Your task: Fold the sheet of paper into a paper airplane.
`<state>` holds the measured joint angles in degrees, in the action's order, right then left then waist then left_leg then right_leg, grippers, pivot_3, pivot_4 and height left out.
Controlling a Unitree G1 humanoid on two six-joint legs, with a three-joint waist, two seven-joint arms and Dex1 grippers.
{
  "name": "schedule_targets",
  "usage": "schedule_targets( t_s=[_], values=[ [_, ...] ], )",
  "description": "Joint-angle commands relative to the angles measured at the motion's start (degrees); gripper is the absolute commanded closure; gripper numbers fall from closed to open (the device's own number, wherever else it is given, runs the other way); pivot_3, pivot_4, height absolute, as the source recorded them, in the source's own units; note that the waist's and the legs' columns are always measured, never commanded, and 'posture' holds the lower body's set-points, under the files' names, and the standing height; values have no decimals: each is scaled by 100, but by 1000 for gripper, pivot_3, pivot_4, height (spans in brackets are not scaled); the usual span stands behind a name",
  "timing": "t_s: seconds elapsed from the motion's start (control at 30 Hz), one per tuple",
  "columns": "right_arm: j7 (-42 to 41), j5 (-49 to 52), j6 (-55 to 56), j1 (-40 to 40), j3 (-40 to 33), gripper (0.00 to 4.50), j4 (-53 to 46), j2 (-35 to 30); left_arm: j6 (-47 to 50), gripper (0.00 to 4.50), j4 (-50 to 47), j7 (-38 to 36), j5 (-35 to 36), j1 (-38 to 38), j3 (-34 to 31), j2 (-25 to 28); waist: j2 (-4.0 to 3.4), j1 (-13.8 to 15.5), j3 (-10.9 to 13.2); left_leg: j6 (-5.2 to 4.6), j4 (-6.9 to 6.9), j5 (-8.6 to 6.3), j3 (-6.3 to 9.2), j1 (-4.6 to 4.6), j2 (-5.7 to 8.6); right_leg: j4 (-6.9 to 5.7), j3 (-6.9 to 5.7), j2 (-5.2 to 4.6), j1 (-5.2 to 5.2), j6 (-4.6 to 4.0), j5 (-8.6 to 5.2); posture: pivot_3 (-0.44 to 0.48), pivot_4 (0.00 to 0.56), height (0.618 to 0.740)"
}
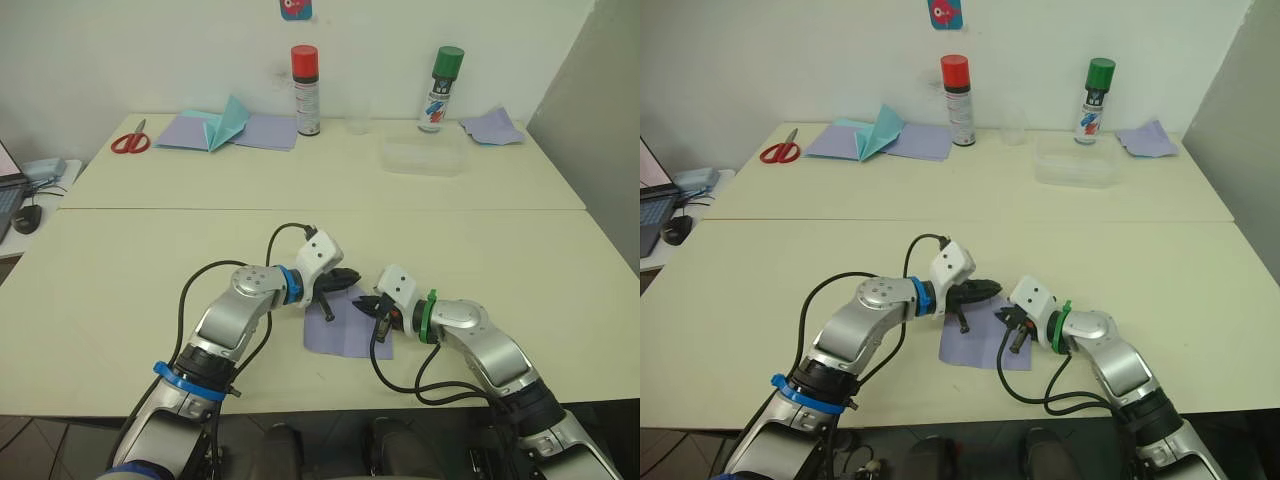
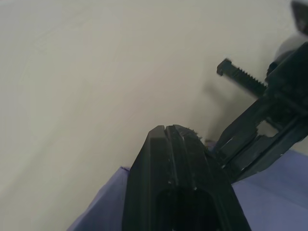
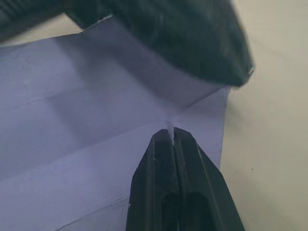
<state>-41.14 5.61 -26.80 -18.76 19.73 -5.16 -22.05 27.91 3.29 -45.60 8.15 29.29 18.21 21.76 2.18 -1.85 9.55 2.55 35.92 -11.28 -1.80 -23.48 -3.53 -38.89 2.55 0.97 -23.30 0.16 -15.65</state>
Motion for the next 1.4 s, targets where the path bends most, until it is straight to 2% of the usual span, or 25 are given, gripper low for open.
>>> schedule_targets(
  t_s=[0.03,0.77,0.9,1.03,1.13,1.2,1.3,1.4],
  values=[
    [63,-127,-153,78,49,4490,38,-37,-274,4500,198,88,-338,103,176,-38,1,-1,0,0,0,0,-1,0,0,0,-1,0,0,0,0,0,150,740],
    [-58,-36,-281,195,20,4490,-240,-148,-362,4500,1048,-201,-789,300,411,-227,2,5,0,0,-1,0,-1,-3,5,1,-3,-4,0,-1,-1,0,150,740],
    [-197,45,-302,211,-62,3254,-467,-308,-397,4500,1080,-238,-901,269,497,-163,2,6,0,0,-2,-1,-1,-4,5,2,-3,-4,0,-1,-1,0,150,740],
    [-677,532,-677,337,-241,1866,-1255,-704,-394,4500,1027,-263,-915,223,493,-155,3,6,1,0,-4,-1,1,-5,4,4,-4,-4,0,-3,-2,0,150,740],
    [-911,820,-975,342,-416,1866,-1684,-1047,-429,4500,1016,-319,-917,214,521,-130,3,7,2,0,-8,-1,3,-6,4,5,-4,-4,-1,-5,-3,0,150,740],
    [-761,961,-1140,263,-633,1866,-1696,-1011,-428,4500,993,-320,-915,190,525,-112,4,1,2,0,-8,-1,4,-6,4,6,-5,-4,-1,-5,-4,0,150,740],
    [-346,889,-1086,19,-852,2449,-1244,-723,-436,4500,980,-328,-919,159,524,-86,5,-5,2,1,-7,-1,6,-4,1,6,-7,-3,-1,-5,-3,0,150,740],
    [13,688,-953,-182,-830,3552,-735,-434,-443,4500,987,-333,-933,152,525,-84,4,2,2,1,-8,0,6,-2,-2,5,-7,-3,-1,-6,-4,0,150,740]
  ],
)
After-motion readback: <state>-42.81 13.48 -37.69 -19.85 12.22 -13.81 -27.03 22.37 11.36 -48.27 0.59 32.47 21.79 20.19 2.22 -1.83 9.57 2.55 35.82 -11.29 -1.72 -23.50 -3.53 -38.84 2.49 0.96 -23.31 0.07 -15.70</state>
